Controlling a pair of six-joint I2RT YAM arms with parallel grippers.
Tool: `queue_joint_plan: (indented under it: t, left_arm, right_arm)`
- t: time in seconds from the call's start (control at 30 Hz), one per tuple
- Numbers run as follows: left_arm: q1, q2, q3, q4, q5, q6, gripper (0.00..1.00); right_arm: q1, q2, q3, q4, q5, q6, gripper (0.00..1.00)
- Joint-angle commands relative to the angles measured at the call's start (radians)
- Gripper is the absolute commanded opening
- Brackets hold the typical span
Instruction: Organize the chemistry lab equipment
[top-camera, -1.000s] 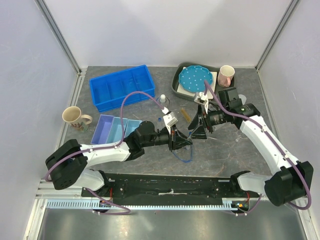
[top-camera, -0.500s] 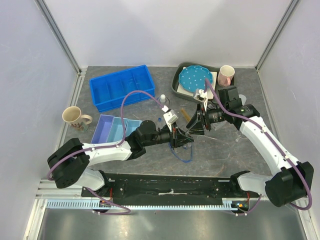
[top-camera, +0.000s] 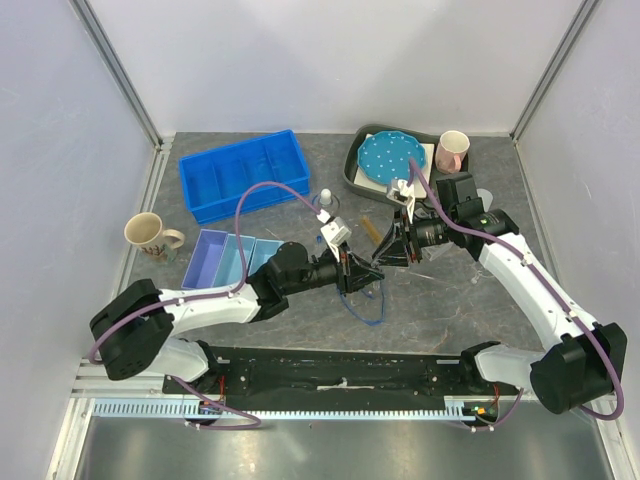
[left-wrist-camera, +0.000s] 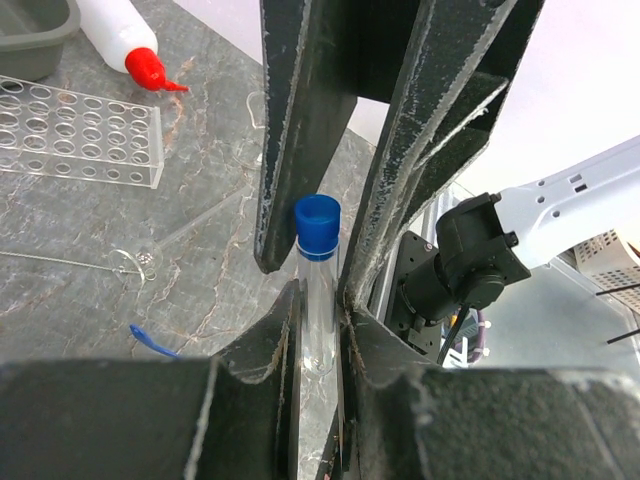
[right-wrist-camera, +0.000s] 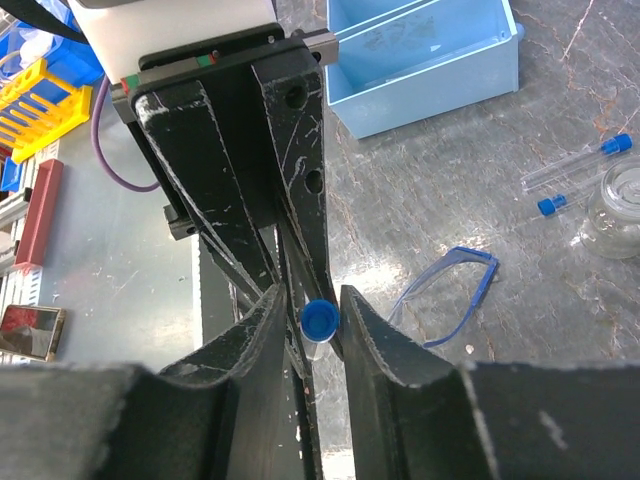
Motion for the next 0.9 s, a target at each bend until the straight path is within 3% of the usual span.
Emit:
queue_joint_plan:
  t: [0.0, 0.2, 0.37, 0.4, 0.47, 0.5, 0.6, 0.67, 0.8, 0.87]
  left_arm:
    - [-0.002, -0.045, -0.005, 0.061, -0.041, -0.019, 0.07]
    - [-0.004, -0.045, -0.007, 0.064, -0.033, -0.019, 0.08]
    - [-0.002, -0.063, -0.001, 0.039, -0.024, -0.019, 0.17]
    - [-0.004, -0.068, 0.002, 0.024, -0.024, -0.02, 0.29]
    - [-0.004, -0.094, 0.007, -0.019, -0.021, -0.014, 0.43]
    - [-0.002, -0.105, 0.007, -0.031, -0.018, -0.001, 0.57]
    - [0.001, -0.161, -0.001, -0.105, -0.036, 0.032, 0.76]
    - [0.004, -0.2, -0.004, -0.202, -0.061, 0.055, 0.81]
    - [0.04, -0.324, -0.02, -0.397, -0.191, 0.102, 1.0]
    - [0.068, -0.413, -0.054, -0.451, -0.226, 0.105, 1.0]
  right_arm:
    - [0.004, -0.011, -0.011, 0.004, 0.0, -0.016, 0.33]
    - [0.004, -0.003, -0.003, -0.012, -0.007, -0.031, 0.14]
    - [0.003, -0.003, 0.012, -0.018, -0.001, -0.04, 0.08]
    - [0.0, -0.004, 0.015, -0.018, 0.008, -0.042, 0.08]
    - [-0.014, -0.012, 0.021, -0.015, 0.023, -0.047, 0.08]
    - [-0.035, -0.015, 0.023, -0.013, 0.028, -0.051, 0.08]
    - [-0.086, -0.027, 0.023, -0.009, 0.071, -0.076, 0.08]
    - [-0.105, -0.038, 0.015, 0.005, 0.114, -0.086, 0.08]
    - [-0.148, -0.064, -0.035, 0.164, 0.285, -0.053, 0.08]
    - [-0.16, -0.075, -0.084, 0.245, 0.411, -0.01, 0.09]
